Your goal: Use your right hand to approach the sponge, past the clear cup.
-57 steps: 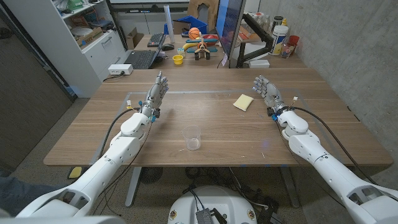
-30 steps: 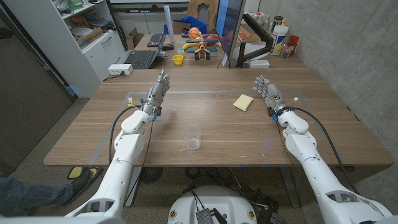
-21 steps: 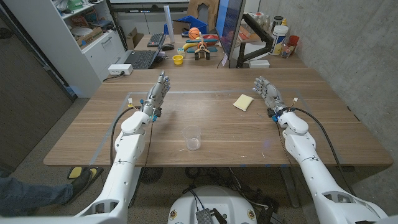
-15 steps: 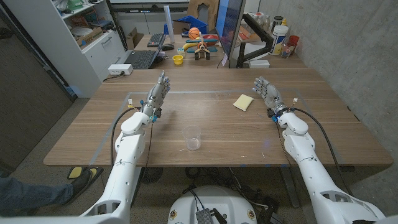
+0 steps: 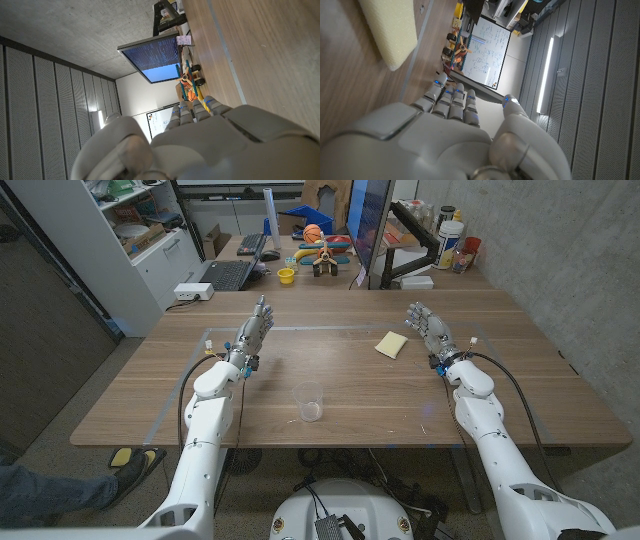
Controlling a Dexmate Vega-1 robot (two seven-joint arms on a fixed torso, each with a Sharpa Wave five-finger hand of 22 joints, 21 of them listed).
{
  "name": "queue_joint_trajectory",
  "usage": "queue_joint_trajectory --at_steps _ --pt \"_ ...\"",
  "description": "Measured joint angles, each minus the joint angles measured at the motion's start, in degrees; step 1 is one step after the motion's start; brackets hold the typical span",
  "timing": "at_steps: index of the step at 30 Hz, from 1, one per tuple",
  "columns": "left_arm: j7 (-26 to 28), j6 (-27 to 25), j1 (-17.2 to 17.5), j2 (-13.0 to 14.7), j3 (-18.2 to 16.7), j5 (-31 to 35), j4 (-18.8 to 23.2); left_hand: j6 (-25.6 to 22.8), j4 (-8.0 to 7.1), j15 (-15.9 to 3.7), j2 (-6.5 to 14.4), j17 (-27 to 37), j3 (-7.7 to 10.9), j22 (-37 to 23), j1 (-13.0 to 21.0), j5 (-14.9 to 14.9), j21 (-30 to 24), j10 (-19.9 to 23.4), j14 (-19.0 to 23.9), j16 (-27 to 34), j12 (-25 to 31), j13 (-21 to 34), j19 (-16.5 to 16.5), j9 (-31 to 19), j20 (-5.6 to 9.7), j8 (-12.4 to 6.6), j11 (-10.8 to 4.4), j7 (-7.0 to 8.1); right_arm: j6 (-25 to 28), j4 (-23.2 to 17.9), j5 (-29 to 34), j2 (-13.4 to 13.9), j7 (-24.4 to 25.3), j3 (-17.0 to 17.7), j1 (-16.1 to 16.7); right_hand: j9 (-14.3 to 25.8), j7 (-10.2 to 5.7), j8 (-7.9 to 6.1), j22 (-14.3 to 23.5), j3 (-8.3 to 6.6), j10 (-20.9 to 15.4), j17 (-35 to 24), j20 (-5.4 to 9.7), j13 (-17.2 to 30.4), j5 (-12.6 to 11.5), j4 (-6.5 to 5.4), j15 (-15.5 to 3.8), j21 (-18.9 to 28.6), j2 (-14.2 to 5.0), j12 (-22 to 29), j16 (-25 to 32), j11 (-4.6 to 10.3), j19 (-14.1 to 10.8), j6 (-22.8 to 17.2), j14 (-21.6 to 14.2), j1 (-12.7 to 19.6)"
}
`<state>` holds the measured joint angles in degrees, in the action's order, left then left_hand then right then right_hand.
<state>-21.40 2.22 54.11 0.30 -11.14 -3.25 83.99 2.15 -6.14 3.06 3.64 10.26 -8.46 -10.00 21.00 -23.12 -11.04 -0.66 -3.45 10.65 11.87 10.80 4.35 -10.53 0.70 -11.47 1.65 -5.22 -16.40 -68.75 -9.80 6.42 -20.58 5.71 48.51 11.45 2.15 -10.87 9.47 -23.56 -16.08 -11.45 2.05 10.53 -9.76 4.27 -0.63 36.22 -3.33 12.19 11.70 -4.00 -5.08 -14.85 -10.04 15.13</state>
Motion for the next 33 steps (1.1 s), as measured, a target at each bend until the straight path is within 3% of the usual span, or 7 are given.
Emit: queue_joint_trajectory --at_steps 25,33 --pt "-0.63 -0.32 0.92 -0.79 -0.93 0.95 1.47 -0.22 0.13 0.0 0.22 -0.01 -0.33 0.01 0.22 0.0 0.0 0.0 0.0 0.0 0.0 0.0 0.29 0.0 -0.3 0.0 0.0 0.22 -6.47 2.37 4.19 -0.69 1.2 -0.27 -1.12 -0.26 -2.05 -0.89 0.0 -0.05 -2.46 0.53 0.11 0.0 -0.2 0.43 -1.32 -0.63 0.0 0.89 0.0 1.63 -2.77 -2.06 -1.96 0.0" --pt "-0.86 -0.48 1.07 -0.79 -1.12 0.95 1.76 -0.52 0.13 0.0 0.22 -0.01 -0.33 0.01 0.22 0.25 0.0 0.0 0.0 0.0 0.0 0.0 0.29 0.01 -0.3 0.0 0.0 0.52 -8.14 2.8 5.31 -0.79 1.95 -0.55 -1.22 -0.26 -1.75 -0.89 0.0 -0.09 -2.69 0.53 0.1 -0.01 -0.42 0.88 -1.52 -0.85 0.0 0.89 0.0 1.86 -2.77 -2.37 -2.17 0.0"
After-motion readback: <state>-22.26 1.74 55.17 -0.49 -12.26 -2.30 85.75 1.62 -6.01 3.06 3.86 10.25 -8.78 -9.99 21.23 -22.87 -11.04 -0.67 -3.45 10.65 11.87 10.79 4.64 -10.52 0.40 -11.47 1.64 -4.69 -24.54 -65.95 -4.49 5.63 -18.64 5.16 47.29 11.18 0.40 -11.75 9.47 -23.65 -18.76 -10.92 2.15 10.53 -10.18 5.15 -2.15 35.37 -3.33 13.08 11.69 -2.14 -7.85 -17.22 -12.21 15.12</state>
